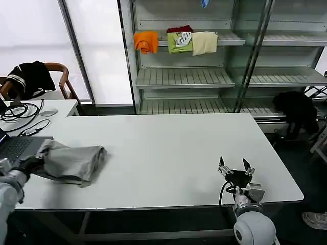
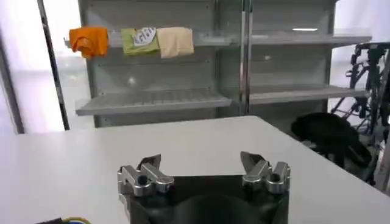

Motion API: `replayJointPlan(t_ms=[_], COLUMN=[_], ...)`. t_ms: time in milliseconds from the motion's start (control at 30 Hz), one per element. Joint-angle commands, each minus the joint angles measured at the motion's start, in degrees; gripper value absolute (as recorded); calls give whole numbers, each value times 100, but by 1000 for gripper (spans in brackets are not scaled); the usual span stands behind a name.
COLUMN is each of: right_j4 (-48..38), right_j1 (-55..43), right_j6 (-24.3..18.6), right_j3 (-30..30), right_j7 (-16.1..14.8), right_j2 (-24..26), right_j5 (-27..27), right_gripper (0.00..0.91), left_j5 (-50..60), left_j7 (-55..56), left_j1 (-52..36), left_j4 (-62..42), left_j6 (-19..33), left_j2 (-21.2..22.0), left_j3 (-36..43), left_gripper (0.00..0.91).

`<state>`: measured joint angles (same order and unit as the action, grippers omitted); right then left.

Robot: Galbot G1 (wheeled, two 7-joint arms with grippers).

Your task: Fold and organize the clothes.

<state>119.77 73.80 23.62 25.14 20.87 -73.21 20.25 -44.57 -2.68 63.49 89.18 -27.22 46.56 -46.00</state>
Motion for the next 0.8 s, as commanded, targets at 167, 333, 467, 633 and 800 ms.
replayJointPlan(t_ms=[167,333,467,633,800], right_j4=[-9,-72,-51,-42,-49], right_j1=[20,-15,103,266,364], right_j6=[-26,-46,-94,-90,0], right_j3=[12,57,100,242,349], right_j7=[3,15,20,12,15], right_j2=[5,0,2,-84,-147], right_j5=[39,66,36,-92,-192], right_gripper=[907,907,907,907,907], left_j5=[-33,-97,-91,12,449], left_j7=[-206,305,943,1595,1889], left_j1=[-82,128,22,-710,-1294], left_j4=[-363,1301,2395,3119,2970], left_j6=[25,-243,-527,-606,-603], left_j2=[-700,-60,368,639,1094], left_j3=[-484,-16,923,2477,4195], left_gripper=[10,10,10,10,10])
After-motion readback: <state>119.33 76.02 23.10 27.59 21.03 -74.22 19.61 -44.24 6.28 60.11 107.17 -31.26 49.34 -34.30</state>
